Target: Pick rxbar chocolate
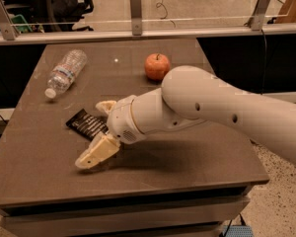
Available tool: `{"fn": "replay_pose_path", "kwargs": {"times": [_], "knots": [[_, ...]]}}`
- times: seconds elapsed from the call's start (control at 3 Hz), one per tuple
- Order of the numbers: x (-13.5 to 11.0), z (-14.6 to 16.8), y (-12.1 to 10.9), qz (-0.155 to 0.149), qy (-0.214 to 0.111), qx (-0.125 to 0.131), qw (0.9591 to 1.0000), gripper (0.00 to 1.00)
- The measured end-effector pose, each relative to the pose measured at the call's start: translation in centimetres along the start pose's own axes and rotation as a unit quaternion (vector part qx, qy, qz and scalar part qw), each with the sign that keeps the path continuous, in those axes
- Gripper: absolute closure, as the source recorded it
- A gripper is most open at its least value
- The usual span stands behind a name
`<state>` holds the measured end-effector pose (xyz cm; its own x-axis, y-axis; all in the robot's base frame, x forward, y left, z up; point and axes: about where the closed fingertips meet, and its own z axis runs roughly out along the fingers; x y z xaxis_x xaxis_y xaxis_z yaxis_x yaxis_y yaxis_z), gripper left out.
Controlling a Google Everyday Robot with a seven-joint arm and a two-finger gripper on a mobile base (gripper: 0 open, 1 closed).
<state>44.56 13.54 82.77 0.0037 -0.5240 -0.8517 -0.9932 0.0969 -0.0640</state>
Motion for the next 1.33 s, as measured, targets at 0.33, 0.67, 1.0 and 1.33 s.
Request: {"fn": "replay_pose_path", "kwargs": {"times": [0.33,0.67,1.0,1.33], "knots": [[0.2,0.3,-0.2,0.004,0.005,0.004,1.0,0.4],[0.2,-0.3,-0.8,0.002,0.012,0.012,0.9999,0.64],[0.6,-1.5,-1.5,0.001,0.022,0.019,0.9996,0.86],[1.1,-2.5,-2.0,0.001,0.031,0.024,0.9992,1.0]]}}
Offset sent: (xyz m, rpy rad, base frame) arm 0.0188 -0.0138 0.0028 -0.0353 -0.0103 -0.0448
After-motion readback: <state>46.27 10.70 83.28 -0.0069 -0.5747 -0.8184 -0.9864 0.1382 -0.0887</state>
